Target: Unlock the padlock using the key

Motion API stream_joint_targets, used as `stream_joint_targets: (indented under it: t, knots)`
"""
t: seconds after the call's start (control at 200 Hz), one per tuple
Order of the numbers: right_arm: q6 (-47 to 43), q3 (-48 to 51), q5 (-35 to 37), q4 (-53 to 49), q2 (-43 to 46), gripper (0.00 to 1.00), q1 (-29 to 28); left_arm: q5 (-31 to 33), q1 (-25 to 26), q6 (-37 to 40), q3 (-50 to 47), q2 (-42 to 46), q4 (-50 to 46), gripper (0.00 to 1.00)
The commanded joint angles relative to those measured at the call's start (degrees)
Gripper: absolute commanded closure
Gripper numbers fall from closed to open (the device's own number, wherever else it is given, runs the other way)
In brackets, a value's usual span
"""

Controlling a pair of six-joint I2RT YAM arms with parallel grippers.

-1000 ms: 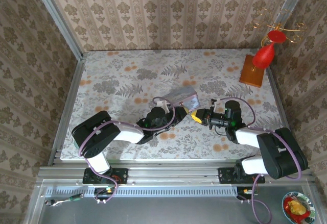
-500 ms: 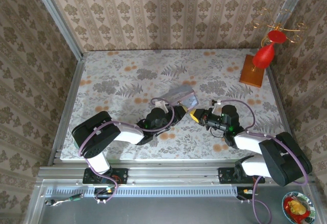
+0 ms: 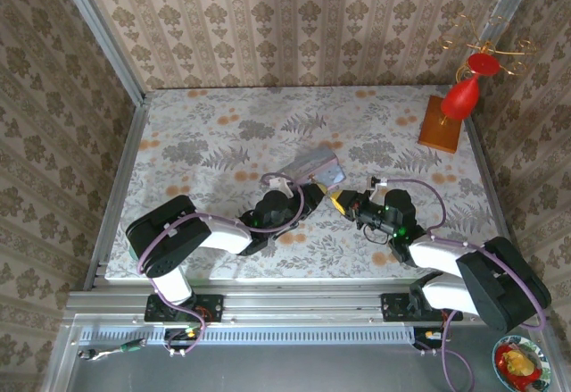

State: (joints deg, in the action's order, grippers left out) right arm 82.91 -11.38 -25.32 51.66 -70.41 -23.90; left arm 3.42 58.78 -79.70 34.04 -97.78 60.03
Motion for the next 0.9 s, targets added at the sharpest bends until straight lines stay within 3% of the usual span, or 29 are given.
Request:
stream_joint_targets:
  t: [0.0, 0.895]
  knots:
    - [0.4, -0.03, -1.25, 3.69, 1.42, 1.0, -3.24, -5.24, 3.44, -0.97, 1.91, -0.03, 10.16, 1.0]
    - [3.91, 0.96, 5.98, 9.63, -0.84, 1.0, -8.02, -4.35, 4.32, -2.9, 3.6, 0.78, 11.6, 1.0]
